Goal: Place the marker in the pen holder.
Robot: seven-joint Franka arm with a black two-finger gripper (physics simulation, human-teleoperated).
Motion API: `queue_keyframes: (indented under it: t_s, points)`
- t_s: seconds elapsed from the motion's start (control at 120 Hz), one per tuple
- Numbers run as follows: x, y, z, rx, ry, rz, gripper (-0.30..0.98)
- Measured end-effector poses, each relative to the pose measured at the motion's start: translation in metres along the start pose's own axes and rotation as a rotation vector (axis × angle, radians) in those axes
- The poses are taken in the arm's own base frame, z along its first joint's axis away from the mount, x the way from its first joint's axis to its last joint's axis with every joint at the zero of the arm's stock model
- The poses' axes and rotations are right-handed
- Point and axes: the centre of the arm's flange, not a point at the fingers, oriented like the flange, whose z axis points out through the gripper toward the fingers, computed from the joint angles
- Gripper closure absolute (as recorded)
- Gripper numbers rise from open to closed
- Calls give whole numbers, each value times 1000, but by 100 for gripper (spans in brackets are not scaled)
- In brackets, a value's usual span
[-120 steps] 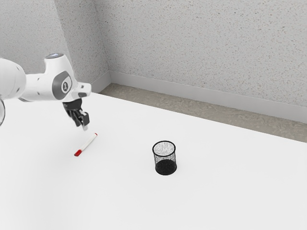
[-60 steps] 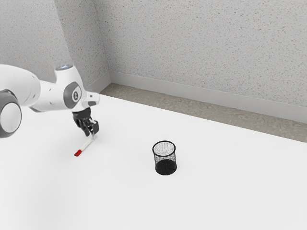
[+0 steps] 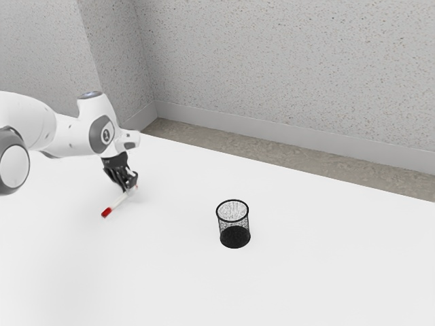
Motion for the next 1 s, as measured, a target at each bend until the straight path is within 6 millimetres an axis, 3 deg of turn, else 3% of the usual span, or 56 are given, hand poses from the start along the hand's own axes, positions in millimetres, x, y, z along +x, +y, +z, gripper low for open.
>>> queue_keyframes:
  t_s: [0.083,0.133,0.225,0.442,0.517,0.608,0.792,1.0]
  points:
    - [-6,11,-48,16,39,9,75]
    - [-8,29,-79,20,68,38,76]
    - [3,97,-136,12,135,160,78]
    - [41,240,-204,11,252,463,79]
    - [48,275,-211,10,270,540,79]
    - [62,305,-201,0,273,610,78]
    - [95,337,-168,-17,278,697,77]
    - [90,381,-157,-34,266,789,77]
